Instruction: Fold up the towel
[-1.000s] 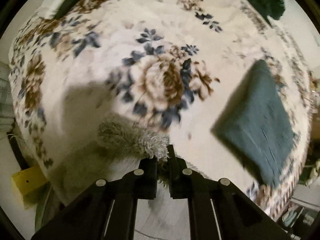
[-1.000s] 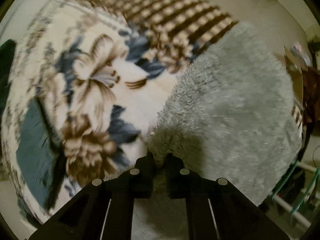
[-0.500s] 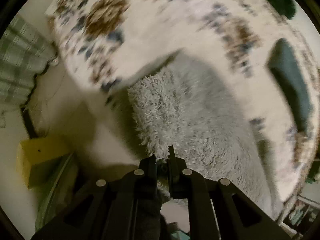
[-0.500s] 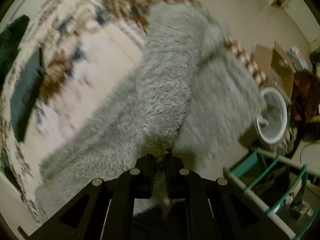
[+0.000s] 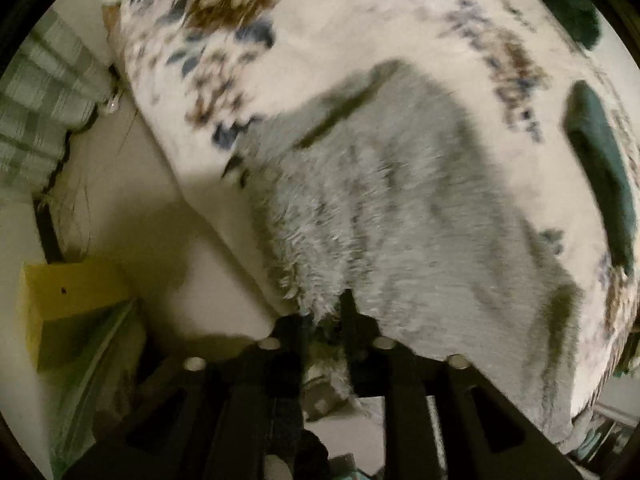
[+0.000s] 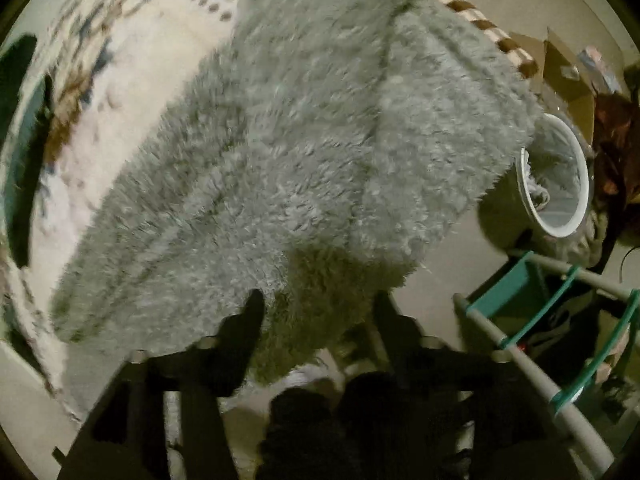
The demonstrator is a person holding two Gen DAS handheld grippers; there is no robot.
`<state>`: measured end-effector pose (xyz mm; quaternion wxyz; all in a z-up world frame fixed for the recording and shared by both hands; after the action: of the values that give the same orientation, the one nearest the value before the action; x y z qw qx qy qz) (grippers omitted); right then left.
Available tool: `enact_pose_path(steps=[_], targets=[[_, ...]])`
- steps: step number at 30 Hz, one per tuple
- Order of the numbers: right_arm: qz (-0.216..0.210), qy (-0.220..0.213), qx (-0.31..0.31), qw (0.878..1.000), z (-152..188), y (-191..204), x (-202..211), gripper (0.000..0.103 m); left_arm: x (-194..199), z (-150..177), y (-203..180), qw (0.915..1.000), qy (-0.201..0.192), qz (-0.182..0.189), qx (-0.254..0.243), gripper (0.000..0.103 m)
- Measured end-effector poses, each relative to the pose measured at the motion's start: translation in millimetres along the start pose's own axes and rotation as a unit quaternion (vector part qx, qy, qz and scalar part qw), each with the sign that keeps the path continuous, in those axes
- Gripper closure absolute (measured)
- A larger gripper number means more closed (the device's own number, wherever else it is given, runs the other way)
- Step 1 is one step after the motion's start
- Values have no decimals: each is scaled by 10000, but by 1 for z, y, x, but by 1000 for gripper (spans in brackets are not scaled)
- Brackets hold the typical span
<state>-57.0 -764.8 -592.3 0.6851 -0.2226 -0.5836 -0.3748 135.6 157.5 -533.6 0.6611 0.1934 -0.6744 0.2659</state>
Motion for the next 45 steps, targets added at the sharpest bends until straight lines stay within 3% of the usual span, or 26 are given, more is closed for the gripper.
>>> enact_pose_path(steps=[2,4,7,11,16,17,19,21,24,26,28,31,34,37,41,45], targets=[[8,-252,-50,9997,-2,-7,20,35,15,4,-13,9996,-167,24,-237,42],[88,-577,-100,9982,-11,-10,38,29,28,11,-29,9982,-353,-15,-480,27],[217,-991,-33,9948,-42,1,59,25,36,17,-67,9927,-610,-187,-1020,27],[471,-1495,274,9873,-110,42,66,18,18,36,-124,9824,-628,-317,-1728,27],[1110,-1365,681,9821,-160,70,40,19,-9,76,-192,9661,-407,-294,-2534,27],[1221,-1324,691,9812,-160,68,38,25,-12,85,-204,9613,-384,-302,-2712,27],[1195,-1383,362,9825,-155,40,48,77,-17,101,-223,9538,-333,-327,-2967,27],[1077,-1507,-221,9824,-146,1,57,84,-20,115,-235,9475,-249,-317,-3172,27],[752,-1366,-1119,9814,-133,-71,59,83,-25,132,-251,9401,-172,-344,-3387,27],[435,-921,-1784,9787,-129,-119,43,73,-29,140,-259,9368,-97,-365,-3479,27],[121,-679,-2317,9703,-125,-150,35,52,-33,146,-267,9341,-13,-383,-3550,27],[-154,-970,-2551,9619,-117,-167,50,52,-35,154,-276,9286,12,-404,-3688,27],[-550,-1428,-2541,9550,-115,-162,81,51,-35,164,-288,9213,-40,-458,-3862,27],[-956,-1553,-2270,9567,-121,-137,95,49,-36,175,-303,9137,-104,-516,-4029,27],[-1540,-964,-1782,9671,-150,-72,75,48,-43,187,-320,9080,-93,-540,-4153,27],[-1393,-622,-1502,9768,-174,-23,48,49,-46,192,-351,9017,-95,-558,-4287,27]])
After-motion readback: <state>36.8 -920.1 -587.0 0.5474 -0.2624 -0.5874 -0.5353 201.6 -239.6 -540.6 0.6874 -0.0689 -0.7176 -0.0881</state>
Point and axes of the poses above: each gripper's, at about its wrist camera, not at the fingertips, and x roughly against the way its jaws point, y to its left, z to its underside, the point moved 2 cm from there along -x, roughly the way its jaws point, and after that the axes turned 6 degrees about y, right-handed, at the moved point
